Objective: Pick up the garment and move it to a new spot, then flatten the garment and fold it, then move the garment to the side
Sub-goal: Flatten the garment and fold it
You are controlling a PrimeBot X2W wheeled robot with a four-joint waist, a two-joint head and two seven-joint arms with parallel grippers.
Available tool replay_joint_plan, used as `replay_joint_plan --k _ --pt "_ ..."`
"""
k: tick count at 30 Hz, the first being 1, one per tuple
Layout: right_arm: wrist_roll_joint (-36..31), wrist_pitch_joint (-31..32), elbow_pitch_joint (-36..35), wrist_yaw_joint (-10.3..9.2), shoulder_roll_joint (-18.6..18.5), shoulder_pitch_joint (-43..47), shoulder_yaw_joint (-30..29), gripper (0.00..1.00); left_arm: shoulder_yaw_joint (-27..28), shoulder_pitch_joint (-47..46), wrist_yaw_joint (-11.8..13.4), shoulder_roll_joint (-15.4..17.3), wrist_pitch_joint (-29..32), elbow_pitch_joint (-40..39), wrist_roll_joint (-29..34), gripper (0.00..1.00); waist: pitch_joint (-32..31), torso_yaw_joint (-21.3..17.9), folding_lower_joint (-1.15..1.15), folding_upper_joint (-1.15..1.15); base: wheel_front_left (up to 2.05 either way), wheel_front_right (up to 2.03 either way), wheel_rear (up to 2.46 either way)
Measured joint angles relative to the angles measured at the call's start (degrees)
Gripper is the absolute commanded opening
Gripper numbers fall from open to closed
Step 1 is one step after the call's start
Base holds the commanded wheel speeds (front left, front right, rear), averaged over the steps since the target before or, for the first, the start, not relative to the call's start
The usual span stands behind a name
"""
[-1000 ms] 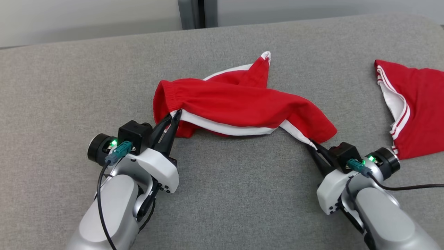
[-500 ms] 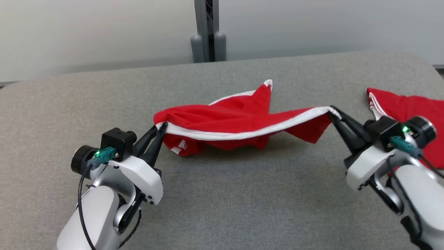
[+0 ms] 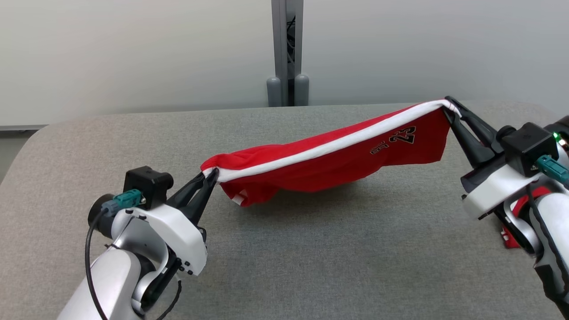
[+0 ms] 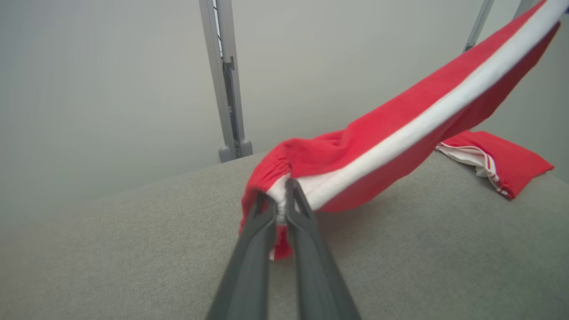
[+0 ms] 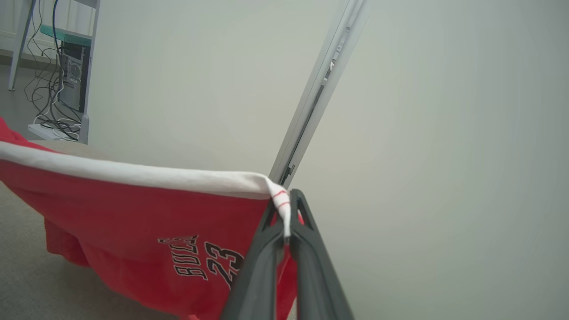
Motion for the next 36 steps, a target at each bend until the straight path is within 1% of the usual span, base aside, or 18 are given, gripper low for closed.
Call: replay_joint_plan --k 4,9,13,15,17,20,22,25,28,30,31,33,36 --pt "-1.4 2.1 -2.0 0.0 -0.4 -1.4 -0.8 0.0 0.0 -1.2 0.1 1.6 3.3 -3.2 -0.1 0.0 0.1 0.5 0.0 0.0 0.0 0.0 0.0" --pt "-1.5 4.8 -3.4 0.0 -2.1 -8.4 0.6 0.0 -0.2 -8.8 0.0 3.9 8.7 -4.6 1.0 0.0 1.8 0.6 0.0 0.0 0.0 0.0 0.0" --pt "0.2 6.6 -2.5 0.01 -4.0 -16.8 3.6 0.0 -1.3 -17.7 -0.6 6.0 13.6 -3.4 2.6 0.0 4.2 0.5 0.0 0.0 0.0 0.0 0.0" --pt "1.5 7.3 -1.3 0.01 -4.4 -21.8 5.5 0.0 -1.7 -22.7 -1.0 6.3 15.2 -2.0 2.6 0.0 5.8 0.4 0.0 0.0 0.0 0.0 0.0" --pt "2.6 7.6 0.3 0.0 -5.1 -27.1 7.6 0.0 -2.3 -28.0 -1.3 6.4 16.2 0.3 3.0 0.0 7.7 0.2 0.0 0.0 0.0 0.0 0.0" --pt "4.3 7.7 3.8 0.01 -5.0 -35.7 11.0 0.0 -2.8 -36.4 -1.5 6.5 16.1 4.4 4.2 0.0 11.1 -0.1 0.0 0.0 0.0 0.0 0.0" --pt "4.9 7.0 7.3 0.01 -4.4 -41.7 12.5 0.0 -2.4 -41.7 -1.3 5.6 14.3 7.6 5.6 0.0 13.5 -0.5 0.0 0.0 0.0 0.0 0.0" --pt "4.6 3.4 13.8 0.01 -2.5 -50.1 12.6 0.0 -1.5 -49.4 1.1 3.4 8.9 12.7 8.2 0.0 17.2 -1.1 0.0 0.0 0.0 0.0 0.0" --pt "1.9 -2.8 21.3 0.01 0.4 -58.3 9.7 0.0 -0.3 -56.7 4.4 1.0 1.1 17.8 10.6 0.0 20.8 -1.7 0.0 0.0 0.0 0.0 0.0" --pt "-0.9 -5.6 26.0 0.01 2.5 -61.5 7.9 0.0 0.1 -59.9 6.2 -0.8 -4.1 21.3 11.8 0.0 23.0 -2.0 0.0 0.0 0.0 0.0 0.0" --pt "-3.3 -6.9 29.7 0.01 4.7 -62.5 5.9 0.0 0.1 -61.7 7.2 -2.3 -8.8 25.2 12.6 0.0 24.8 -2.3 0.0 0.0 0.0 0.0 0.0" --pt "-5.1 -7.2 32.0 0.01 6.7 -62.6 4.4 0.0 -0.1 -62.8 7.3 -3.4 -12.4 29.0 12.8 0.0 26.3 -2.5 0.0 0.0 0.0 0.0 0.0" --pt "-6.8 -7.4 30.9 0.01 8.7 -61.8 2.6 0.0 -0.9 -63.7 6.8 -5.5 -16.8 33.8 12.9 0.0 28.1 -2.4 0.0 0.0 0.0 0.0 0.0"
